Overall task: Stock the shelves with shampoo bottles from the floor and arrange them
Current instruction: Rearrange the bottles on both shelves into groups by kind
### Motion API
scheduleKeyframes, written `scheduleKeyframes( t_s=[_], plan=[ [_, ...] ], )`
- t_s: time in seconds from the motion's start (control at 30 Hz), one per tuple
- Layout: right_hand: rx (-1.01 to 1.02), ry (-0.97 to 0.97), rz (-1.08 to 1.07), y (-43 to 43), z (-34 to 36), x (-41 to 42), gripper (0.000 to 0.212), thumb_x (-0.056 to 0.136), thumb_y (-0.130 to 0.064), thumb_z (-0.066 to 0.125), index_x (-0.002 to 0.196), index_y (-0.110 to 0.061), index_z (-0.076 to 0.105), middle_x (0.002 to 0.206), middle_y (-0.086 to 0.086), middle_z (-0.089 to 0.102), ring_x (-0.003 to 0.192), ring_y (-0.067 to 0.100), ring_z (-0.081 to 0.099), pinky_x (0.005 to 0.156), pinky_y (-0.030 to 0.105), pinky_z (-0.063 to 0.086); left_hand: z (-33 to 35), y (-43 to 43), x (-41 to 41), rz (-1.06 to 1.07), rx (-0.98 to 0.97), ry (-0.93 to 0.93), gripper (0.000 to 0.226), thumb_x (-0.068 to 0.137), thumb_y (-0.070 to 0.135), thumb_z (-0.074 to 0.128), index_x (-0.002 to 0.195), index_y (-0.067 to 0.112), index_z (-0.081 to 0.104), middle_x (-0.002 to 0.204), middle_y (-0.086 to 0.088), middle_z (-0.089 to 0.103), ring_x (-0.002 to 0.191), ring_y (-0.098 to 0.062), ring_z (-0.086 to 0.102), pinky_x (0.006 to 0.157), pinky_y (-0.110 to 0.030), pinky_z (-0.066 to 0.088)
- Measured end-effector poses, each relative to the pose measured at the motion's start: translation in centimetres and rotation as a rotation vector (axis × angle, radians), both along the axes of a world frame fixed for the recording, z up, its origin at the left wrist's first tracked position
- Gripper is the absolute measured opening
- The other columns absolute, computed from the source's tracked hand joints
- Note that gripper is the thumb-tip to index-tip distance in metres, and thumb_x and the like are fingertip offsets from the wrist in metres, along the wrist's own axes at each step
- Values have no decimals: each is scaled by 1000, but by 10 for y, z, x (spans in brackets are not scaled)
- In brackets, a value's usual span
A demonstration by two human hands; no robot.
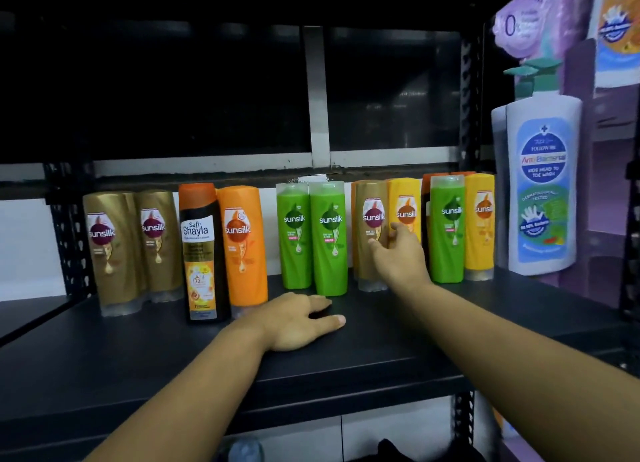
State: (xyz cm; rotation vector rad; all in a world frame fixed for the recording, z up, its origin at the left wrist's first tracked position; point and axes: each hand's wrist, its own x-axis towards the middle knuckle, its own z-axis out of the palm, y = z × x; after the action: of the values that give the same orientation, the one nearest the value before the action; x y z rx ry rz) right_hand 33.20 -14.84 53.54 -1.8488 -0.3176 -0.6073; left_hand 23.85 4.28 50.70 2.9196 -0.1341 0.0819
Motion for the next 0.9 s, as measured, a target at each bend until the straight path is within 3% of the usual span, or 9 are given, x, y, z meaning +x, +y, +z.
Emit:
scheduleKeyframes(
  t_s=[0.07,0.23,0.33,0.4,0.53,0.63,0.77,0.9],
  plan=[
    [17,-11,11,3,-8,5,44,89,-29,69,129,-13,57,122,6,58,110,23,59,103,43,49,0,2,1,0,-6,3,79,90,82,41,156,38,38,165,12,33,152,-16,31,121,-33,25],
    [36,35,36,2,-18,9,50,93,-24,68,139,-10,53,127,2,46,110,15,52,102,25,40,-1,3,2,-16,-21,9,80,90,81,42,157,36,38,165,14,32,152,-15,30,120,-31,24],
    [-2,40,55,5,-24,18,64,85,-36,73,141,-13,53,132,2,52,118,18,56,109,37,45,-1,4,3,-15,-24,9,82,89,82,42,157,36,39,165,15,32,152,-15,30,121,-32,24],
    [-16,51,62,6,-29,26,66,86,-34,74,144,-12,50,134,3,49,120,20,57,109,42,47,-2,4,3,-15,-23,9,82,89,83,41,157,36,39,165,16,32,152,-14,29,121,-33,24],
    [7,66,74,8,-27,21,64,85,-38,72,141,-14,51,129,-2,57,119,20,59,103,35,49,-2,3,2,-16,-31,1,80,91,81,42,157,35,39,165,17,32,152,-14,29,122,-33,24],
    [31,111,72,4,-31,24,53,94,-23,69,141,-11,50,117,-3,56,110,14,55,94,27,43,-2,2,0,-18,-35,-9,78,93,78,43,157,33,39,165,17,31,153,-13,27,121,-31,21],
    [36,114,89,7,-34,29,49,92,-22,69,137,-11,52,125,2,66,115,20,62,104,37,48,-2,2,-1,-18,-43,-6,79,92,78,44,157,33,40,165,17,31,153,-13,27,122,-31,21],
    [72,116,91,10,-34,30,50,91,-21,71,136,-11,52,125,4,67,114,21,63,104,40,49,-2,2,-1,-18,-47,-9,78,92,78,44,157,33,40,165,16,32,153,-12,28,120,-30,22]
  ],
)
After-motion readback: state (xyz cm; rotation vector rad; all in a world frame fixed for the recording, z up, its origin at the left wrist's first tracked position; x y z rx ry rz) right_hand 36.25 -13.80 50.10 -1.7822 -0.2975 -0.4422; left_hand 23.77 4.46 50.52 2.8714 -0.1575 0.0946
